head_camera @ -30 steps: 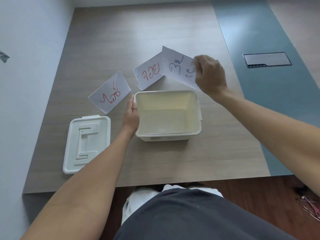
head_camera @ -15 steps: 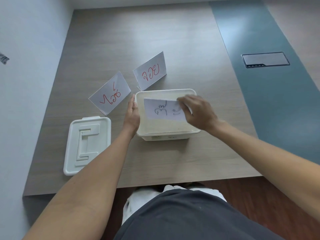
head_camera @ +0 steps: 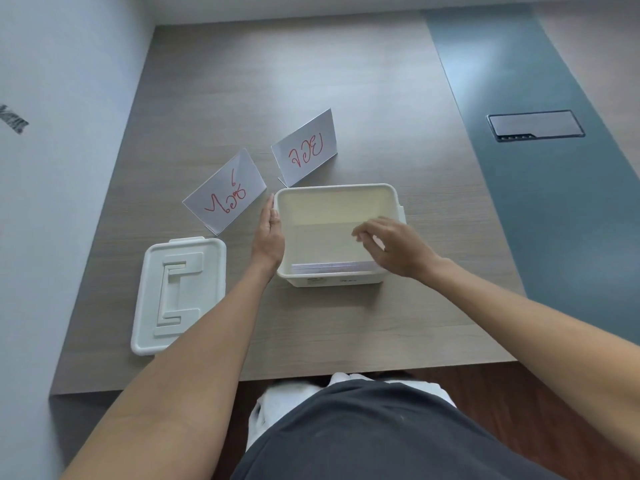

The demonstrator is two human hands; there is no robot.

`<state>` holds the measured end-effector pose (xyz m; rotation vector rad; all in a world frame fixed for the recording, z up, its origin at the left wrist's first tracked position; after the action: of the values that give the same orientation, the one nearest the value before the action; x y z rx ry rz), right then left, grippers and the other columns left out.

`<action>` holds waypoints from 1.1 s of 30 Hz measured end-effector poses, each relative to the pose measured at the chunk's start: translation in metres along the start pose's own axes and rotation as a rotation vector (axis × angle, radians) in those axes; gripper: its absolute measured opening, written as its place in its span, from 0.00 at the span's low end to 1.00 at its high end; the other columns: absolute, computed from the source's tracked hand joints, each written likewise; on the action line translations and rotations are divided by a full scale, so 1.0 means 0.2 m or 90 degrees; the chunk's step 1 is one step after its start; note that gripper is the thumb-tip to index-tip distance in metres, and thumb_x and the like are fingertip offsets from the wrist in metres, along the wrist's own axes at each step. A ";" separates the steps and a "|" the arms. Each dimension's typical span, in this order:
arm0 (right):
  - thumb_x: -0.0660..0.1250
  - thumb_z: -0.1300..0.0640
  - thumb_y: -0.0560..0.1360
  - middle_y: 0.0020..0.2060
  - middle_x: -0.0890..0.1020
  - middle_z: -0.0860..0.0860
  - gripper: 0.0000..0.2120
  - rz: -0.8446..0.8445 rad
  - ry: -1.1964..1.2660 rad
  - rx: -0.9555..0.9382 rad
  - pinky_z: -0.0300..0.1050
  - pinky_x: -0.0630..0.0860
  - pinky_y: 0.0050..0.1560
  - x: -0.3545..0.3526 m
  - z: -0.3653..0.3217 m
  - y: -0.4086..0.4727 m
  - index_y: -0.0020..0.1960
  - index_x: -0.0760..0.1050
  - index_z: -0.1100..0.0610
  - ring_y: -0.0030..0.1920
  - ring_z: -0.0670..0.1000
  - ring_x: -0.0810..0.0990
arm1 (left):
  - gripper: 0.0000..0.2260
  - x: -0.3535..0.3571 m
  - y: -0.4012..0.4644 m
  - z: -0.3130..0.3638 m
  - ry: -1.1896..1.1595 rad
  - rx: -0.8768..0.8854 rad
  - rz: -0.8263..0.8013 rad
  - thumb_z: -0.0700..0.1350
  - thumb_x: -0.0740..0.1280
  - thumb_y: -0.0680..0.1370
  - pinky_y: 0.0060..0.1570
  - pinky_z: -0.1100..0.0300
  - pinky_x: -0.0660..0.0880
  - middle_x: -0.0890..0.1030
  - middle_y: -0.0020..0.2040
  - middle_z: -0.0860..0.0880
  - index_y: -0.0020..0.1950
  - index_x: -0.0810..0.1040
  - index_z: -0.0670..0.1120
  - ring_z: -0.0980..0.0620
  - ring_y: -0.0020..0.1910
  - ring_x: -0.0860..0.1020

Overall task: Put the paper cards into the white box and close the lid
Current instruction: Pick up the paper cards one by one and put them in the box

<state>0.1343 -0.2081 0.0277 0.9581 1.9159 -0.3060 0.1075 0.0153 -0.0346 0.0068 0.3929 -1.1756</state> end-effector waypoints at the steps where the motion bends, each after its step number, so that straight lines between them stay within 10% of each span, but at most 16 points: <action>1: 0.59 0.58 0.79 0.44 0.84 0.51 0.11 0.045 -0.008 -0.002 0.48 0.77 0.47 -0.04 0.02 0.03 0.51 0.80 0.59 0.47 0.54 0.81 | 0.21 0.00 0.00 0.00 -0.003 0.000 -0.001 0.49 0.48 0.86 0.78 0.54 0.54 0.60 0.80 0.54 0.80 0.58 0.51 0.56 0.78 0.58; 10: 0.60 0.59 0.78 0.51 0.81 0.52 0.11 0.175 -0.109 0.091 0.53 0.74 0.51 -0.18 0.26 0.20 0.54 0.80 0.57 0.50 0.58 0.79 | 0.21 0.01 -0.01 0.00 -0.005 -0.006 -0.006 0.49 0.48 0.86 0.76 0.60 0.54 0.60 0.79 0.55 0.80 0.58 0.52 0.58 0.77 0.58; 33: 0.61 0.55 0.81 0.78 0.55 0.58 0.28 -0.149 -0.243 0.110 0.56 0.60 0.71 0.19 0.31 1.27 0.78 0.57 0.54 0.74 0.61 0.62 | 0.21 0.00 0.01 -0.02 0.003 -0.036 0.006 0.49 0.48 0.86 0.71 0.68 0.53 0.61 0.79 0.56 0.80 0.58 0.52 0.64 0.75 0.58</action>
<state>0.3492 -0.0573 0.0071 0.7220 1.6648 -0.7472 0.1076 0.0173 -0.0385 -0.0370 0.4300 -1.1555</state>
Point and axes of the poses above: each hand's wrist, its own y-axis towards the middle knuckle, its own x-axis out of the palm, z = x × y, the point moved 10 cm from there along y, towards the middle knuckle
